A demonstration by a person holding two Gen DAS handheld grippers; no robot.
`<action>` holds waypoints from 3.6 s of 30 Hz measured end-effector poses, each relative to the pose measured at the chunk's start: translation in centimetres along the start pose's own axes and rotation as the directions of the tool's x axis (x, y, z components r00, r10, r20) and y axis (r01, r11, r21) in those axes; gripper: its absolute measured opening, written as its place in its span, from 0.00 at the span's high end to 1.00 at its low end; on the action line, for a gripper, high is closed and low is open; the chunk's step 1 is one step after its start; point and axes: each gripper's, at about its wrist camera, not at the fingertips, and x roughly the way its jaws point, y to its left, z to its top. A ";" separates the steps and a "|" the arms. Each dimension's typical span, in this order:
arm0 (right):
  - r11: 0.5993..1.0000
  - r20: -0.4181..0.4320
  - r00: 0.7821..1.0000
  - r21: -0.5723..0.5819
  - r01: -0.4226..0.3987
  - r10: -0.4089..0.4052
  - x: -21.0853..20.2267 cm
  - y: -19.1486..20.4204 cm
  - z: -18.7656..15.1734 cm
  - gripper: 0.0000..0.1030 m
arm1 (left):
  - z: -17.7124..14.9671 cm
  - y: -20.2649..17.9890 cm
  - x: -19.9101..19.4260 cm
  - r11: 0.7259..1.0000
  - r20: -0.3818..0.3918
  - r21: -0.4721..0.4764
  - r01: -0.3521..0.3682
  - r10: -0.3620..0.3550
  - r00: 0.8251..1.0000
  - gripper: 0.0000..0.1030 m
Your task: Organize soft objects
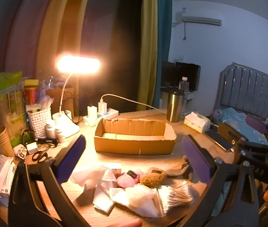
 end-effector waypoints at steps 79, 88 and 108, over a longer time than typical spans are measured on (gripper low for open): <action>1.000 -0.001 1.000 -0.002 -0.005 0.005 0.1 -0.1 0.2 0.03 | 0.1 0.2 0.0 0.999 -0.011 -0.018 -0.033 0.033 0.999 0.01; 1.000 -0.001 1.000 -0.002 -0.004 0.004 0.1 0.1 0.2 0.03 | 0.1 0.2 0.0 0.999 -0.009 -0.020 -0.034 0.034 0.999 0.01; 1.000 -0.011 1.000 -0.003 -0.009 0.009 0.7 0.5 0.0 0.03 | -0.6 0.9 0.6 0.998 -0.032 -0.028 -0.055 0.054 0.998 0.01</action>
